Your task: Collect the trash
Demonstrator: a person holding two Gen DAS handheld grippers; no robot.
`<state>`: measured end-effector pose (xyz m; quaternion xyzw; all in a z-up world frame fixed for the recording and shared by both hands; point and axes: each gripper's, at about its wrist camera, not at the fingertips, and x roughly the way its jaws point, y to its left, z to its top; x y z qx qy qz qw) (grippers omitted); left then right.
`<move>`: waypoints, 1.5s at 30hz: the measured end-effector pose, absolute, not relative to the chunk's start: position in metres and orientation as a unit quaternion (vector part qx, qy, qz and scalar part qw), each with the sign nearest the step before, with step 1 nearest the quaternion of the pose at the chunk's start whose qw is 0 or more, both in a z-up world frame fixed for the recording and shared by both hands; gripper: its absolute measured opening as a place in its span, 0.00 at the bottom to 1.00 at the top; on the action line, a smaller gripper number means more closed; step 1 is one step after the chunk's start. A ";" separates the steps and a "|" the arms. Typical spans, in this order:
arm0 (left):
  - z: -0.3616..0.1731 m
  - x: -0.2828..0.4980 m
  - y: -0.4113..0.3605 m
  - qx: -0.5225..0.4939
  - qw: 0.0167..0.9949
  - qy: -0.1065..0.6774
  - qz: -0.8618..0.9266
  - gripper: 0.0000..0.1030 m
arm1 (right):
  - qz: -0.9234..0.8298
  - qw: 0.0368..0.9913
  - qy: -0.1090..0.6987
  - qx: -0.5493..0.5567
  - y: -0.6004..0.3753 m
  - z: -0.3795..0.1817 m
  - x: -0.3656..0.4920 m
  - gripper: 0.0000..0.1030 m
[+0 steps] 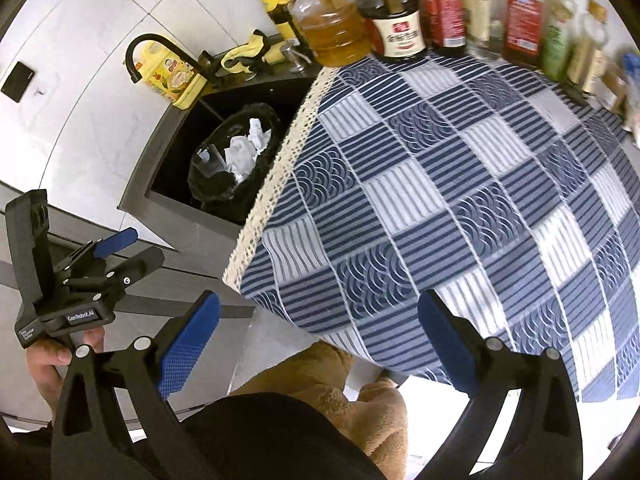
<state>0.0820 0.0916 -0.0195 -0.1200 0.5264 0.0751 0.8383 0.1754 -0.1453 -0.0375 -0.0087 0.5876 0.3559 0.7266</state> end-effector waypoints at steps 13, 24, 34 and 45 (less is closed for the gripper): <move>-0.013 0.045 0.046 -0.110 0.847 0.517 0.060 0.94 | 0.330 0.747 0.577 -0.013 -0.198 -0.030 0.135 0.95; -0.006 0.035 0.039 -0.105 0.853 0.507 0.062 0.94 | 0.321 0.760 0.565 -0.012 -0.209 -0.024 0.121 0.95; -0.002 0.036 0.039 -0.104 0.857 0.501 0.066 0.94 | 0.324 0.766 0.555 -0.012 -0.211 -0.018 0.127 0.95; -0.004 0.042 0.043 -0.106 0.856 0.500 0.078 0.94 | 0.327 0.762 0.559 -0.014 -0.207 -0.021 0.136 0.95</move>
